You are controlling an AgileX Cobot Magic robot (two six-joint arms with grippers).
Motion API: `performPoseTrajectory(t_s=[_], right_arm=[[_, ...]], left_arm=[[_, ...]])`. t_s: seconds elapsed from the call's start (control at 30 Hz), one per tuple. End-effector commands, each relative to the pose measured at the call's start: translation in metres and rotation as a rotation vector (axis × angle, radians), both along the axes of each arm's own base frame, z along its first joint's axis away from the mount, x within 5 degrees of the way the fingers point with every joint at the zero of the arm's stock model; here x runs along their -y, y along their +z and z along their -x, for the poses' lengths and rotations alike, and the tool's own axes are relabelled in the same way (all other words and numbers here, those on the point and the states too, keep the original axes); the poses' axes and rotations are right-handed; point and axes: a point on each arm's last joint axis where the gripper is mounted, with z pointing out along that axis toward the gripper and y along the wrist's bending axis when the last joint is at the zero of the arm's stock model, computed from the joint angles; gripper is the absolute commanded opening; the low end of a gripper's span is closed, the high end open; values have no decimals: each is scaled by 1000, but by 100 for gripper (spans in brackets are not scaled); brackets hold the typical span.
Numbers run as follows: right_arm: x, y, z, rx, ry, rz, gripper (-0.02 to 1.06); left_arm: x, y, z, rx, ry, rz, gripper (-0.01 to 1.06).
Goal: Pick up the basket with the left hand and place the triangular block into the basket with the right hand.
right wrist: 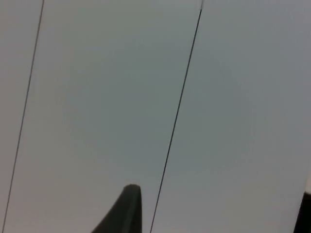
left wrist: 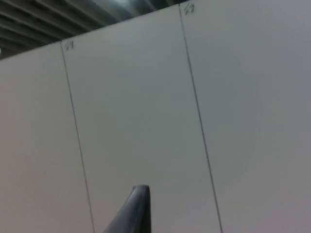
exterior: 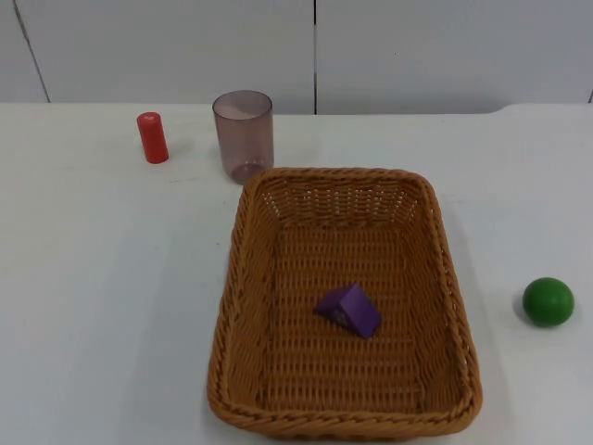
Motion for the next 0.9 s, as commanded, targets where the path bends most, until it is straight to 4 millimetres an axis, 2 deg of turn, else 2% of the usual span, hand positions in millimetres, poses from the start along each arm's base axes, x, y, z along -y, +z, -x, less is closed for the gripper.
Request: performPoseTrajectory(t_s=[0.0,0.07,0.1,0.13,0.2,0.27,0.53,0.87], right_arm=[[-2,-5,10,20,-10,4,105],[-2,-10,15,4,-6,0,105],[-3,-13,14,-23,-3,-3,105],[-3,-13,14,-23,-3,-3,105],[-1,-19,13,-99,36,27,105],[2,-20,13,-108,94,32,105],[11,-25,11,-155,161,46,105],[7,-41,2,-290,186,8,105]], left_arm=[[2,-12,7,-5,-27,20,105],[3,-30,10,-31,-53,42,105],[5,-47,11,-67,-55,46,105],[5,-47,11,-67,-55,46,105],[7,-62,-2,-176,-68,64,105],[9,-68,-2,-244,-91,83,105],[10,-70,-6,-251,-122,86,105],[15,-84,-14,-378,-185,121,105]])
